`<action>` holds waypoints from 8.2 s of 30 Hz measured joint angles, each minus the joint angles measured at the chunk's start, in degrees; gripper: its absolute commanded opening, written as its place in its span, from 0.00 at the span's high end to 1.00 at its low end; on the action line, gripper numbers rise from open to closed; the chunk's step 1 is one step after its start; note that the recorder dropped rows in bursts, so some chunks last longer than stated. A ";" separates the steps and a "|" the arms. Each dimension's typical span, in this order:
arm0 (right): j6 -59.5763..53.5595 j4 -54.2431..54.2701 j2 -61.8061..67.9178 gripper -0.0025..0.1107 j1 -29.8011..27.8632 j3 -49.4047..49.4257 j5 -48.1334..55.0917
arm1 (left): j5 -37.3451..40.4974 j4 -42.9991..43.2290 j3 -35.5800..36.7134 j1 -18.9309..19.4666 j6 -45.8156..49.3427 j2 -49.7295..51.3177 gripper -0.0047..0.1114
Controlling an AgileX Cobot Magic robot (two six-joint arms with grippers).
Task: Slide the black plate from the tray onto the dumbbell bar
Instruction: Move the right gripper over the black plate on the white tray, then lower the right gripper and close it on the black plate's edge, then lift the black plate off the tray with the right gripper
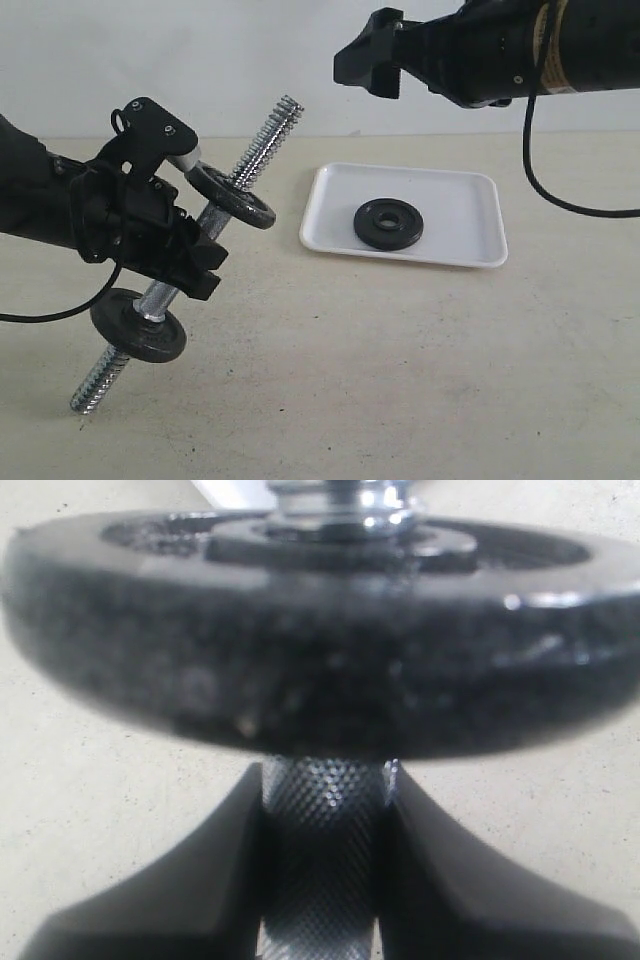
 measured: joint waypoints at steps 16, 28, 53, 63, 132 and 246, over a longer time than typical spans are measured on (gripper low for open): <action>1.89 -0.12 2.59 0.08 0.00 -0.11 10.13 | 0.00 0.00 0.00 0.10 0.26 0.00 0.92; -14.80 -0.12 16.11 0.08 0.09 -2.26 7.77 | -0.48 0.00 0.00 0.28 0.36 0.00 0.92; -82.40 43.74 16.11 0.08 0.40 -21.78 71.25 | -0.48 0.00 0.00 0.28 0.36 0.00 0.92; -124.63 106.87 16.11 0.08 0.54 -22.41 73.50 | -0.48 0.00 0.00 0.28 0.36 0.00 0.92; -110.09 107.16 39.85 0.08 0.63 -36.60 55.45 | 1.25 0.77 0.00 1.74 0.38 0.00 0.92; -99.30 96.56 48.26 0.98 0.59 -38.49 59.53 | 3.28 1.43 0.00 1.74 0.58 -0.02 0.92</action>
